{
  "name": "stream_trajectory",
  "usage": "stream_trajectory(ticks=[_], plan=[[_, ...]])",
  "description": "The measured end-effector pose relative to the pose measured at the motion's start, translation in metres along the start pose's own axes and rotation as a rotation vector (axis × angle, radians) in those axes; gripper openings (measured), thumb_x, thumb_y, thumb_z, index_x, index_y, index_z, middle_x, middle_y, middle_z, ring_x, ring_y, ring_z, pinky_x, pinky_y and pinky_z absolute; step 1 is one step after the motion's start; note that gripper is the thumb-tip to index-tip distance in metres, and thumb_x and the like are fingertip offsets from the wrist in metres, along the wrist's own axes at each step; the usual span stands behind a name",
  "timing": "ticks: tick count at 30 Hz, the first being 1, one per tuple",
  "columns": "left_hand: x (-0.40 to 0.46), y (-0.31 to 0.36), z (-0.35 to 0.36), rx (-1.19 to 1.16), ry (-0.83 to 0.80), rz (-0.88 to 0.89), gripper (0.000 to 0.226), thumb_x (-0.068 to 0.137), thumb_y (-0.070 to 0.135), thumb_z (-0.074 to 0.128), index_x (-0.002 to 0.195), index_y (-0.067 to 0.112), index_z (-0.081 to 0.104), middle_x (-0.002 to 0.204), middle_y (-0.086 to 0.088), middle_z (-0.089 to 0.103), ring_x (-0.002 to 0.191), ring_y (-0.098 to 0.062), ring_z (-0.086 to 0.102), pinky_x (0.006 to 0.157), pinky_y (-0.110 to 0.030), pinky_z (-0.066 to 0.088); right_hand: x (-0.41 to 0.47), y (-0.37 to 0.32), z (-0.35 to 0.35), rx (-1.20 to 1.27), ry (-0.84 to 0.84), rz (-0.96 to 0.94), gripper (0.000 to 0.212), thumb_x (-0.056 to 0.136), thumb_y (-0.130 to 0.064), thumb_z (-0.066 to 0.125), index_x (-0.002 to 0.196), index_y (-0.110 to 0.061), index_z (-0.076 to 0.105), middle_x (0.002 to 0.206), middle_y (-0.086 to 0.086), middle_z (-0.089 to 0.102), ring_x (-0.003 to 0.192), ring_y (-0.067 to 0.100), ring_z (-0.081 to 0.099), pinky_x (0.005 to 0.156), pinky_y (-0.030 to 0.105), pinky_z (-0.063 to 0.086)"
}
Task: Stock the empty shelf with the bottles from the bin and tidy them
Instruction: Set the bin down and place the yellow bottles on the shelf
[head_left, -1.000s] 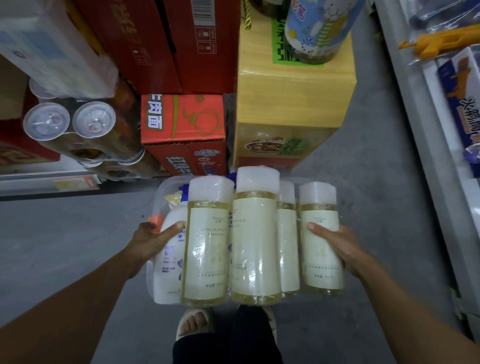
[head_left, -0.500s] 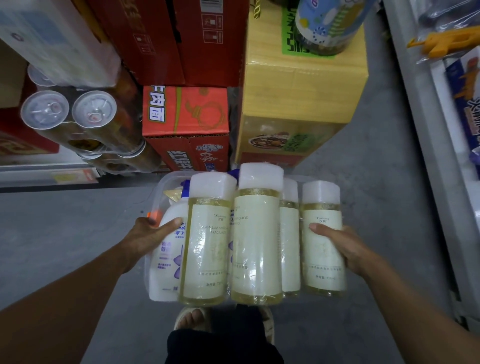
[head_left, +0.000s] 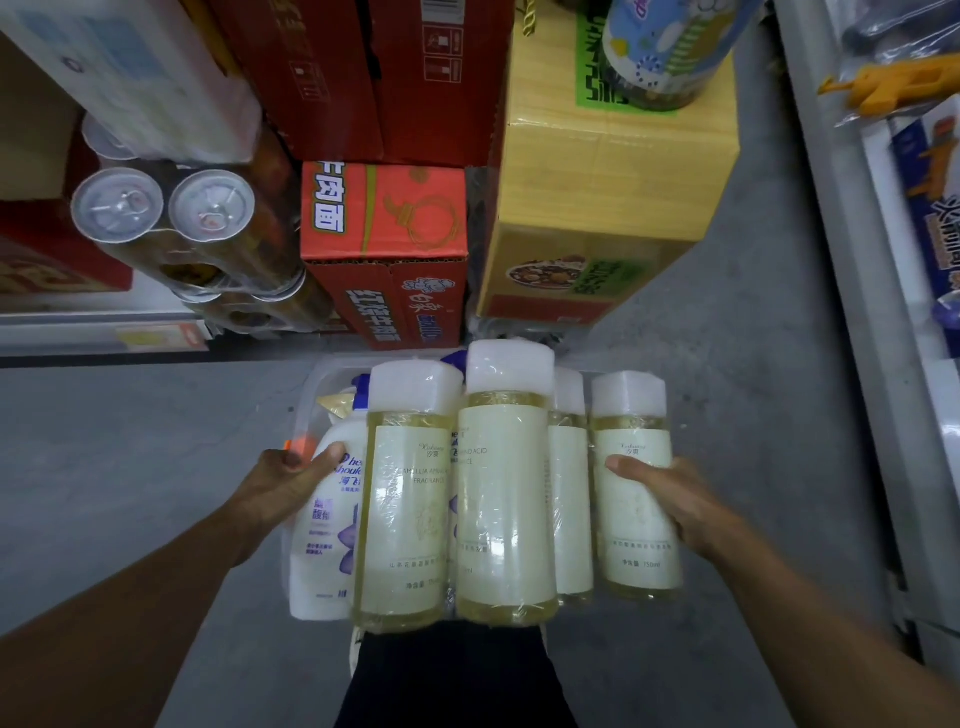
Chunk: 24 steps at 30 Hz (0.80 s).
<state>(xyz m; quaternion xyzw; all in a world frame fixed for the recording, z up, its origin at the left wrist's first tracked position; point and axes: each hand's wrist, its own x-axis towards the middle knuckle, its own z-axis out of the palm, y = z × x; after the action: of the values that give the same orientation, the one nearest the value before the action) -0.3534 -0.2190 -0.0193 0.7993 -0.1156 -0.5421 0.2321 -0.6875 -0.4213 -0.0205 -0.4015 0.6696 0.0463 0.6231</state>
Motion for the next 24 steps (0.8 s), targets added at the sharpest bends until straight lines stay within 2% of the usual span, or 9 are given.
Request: stream_trajectory(ticks=[3,6,8,12,15,17,19,24], plan=[[-0.015,-0.002,-0.005,-0.030,0.006,-0.028,0.043,0.088,0.047,0.050,0.086,0.007,0.065,0.070,-0.005,0.073,0.062,-0.021,0.071,0.059,-0.030,0.050,-0.010,0.003,0.004,-0.034,0.002,0.016,0.036,0.073,-0.029,0.079,0.100,-0.008,0.068,0.087,0.013,0.074,0.080,0.031,0.072,0.079,0.051,0.057],[-0.031,-0.007,-0.011,-0.044,0.037,-0.061,0.060,0.074,0.062,0.047,0.082,0.006,0.067,0.070,-0.007,0.073,0.064,-0.023,0.071,0.062,-0.031,0.050,-0.025,-0.001,0.008,-0.055,-0.008,0.018,0.035,0.074,-0.028,0.078,0.101,-0.009,0.068,0.088,0.013,0.074,0.081,0.030,0.072,0.078,0.049,0.057],[-0.042,-0.011,-0.017,-0.041,0.105,-0.092,0.073,0.066,0.072,0.042,0.077,0.004,0.069,0.069,-0.010,0.073,0.069,-0.027,0.070,0.071,-0.035,0.052,-0.038,-0.008,0.011,-0.076,-0.019,0.010,0.033,0.074,-0.027,0.078,0.100,-0.009,0.068,0.089,0.013,0.074,0.081,0.030,0.072,0.077,0.047,0.057],[-0.069,-0.020,-0.034,-0.064,0.160,-0.160,0.093,0.066,0.090,0.037,0.078,0.004,0.070,0.071,-0.013,0.072,0.074,-0.032,0.069,0.082,-0.046,0.054,-0.066,-0.027,0.017,-0.104,-0.046,-0.005,0.030,0.075,-0.025,0.078,0.099,-0.009,0.069,0.089,0.013,0.074,0.081,0.030,0.072,0.076,0.047,0.058],[-0.096,-0.021,-0.049,-0.106,0.216,-0.194,0.084,0.060,0.080,0.039,0.077,0.005,0.069,0.072,-0.015,0.072,0.074,-0.032,0.068,0.083,-0.046,0.054,-0.088,-0.045,0.024,-0.140,-0.060,-0.024,0.029,0.075,-0.025,0.078,0.099,-0.011,0.069,0.087,0.010,0.075,0.080,0.027,0.072,0.073,0.042,0.058],[-0.115,-0.019,-0.059,-0.148,0.257,-0.199,0.072,0.073,0.075,0.046,0.075,0.005,0.067,0.070,-0.014,0.070,0.070,-0.031,0.066,0.081,-0.043,0.052,-0.102,-0.057,0.029,-0.172,-0.059,-0.042,0.030,0.074,-0.027,0.079,0.099,-0.014,0.069,0.086,0.007,0.075,0.080,0.025,0.073,0.074,0.041,0.058],[-0.133,-0.017,-0.069,-0.172,0.286,-0.196,0.060,0.091,0.058,0.046,0.067,0.006,0.063,0.060,-0.010,0.067,0.062,-0.028,0.063,0.075,-0.038,0.051,-0.118,-0.071,0.034,-0.201,-0.077,-0.056,0.031,0.074,-0.027,0.079,0.100,-0.014,0.068,0.088,0.007,0.075,0.081,0.024,0.072,0.074,0.040,0.057],[-0.180,-0.009,-0.097,-0.209,0.372,-0.212,0.057,0.095,0.050,0.045,0.066,0.002,0.060,0.065,-0.016,0.065,0.060,-0.028,0.060,0.065,-0.031,0.047,-0.163,-0.110,0.048,-0.252,-0.128,-0.102,0.029,0.077,-0.024,0.077,0.102,-0.013,0.068,0.092,0.007,0.074,0.082,0.022,0.071,0.064,0.031,0.055]])
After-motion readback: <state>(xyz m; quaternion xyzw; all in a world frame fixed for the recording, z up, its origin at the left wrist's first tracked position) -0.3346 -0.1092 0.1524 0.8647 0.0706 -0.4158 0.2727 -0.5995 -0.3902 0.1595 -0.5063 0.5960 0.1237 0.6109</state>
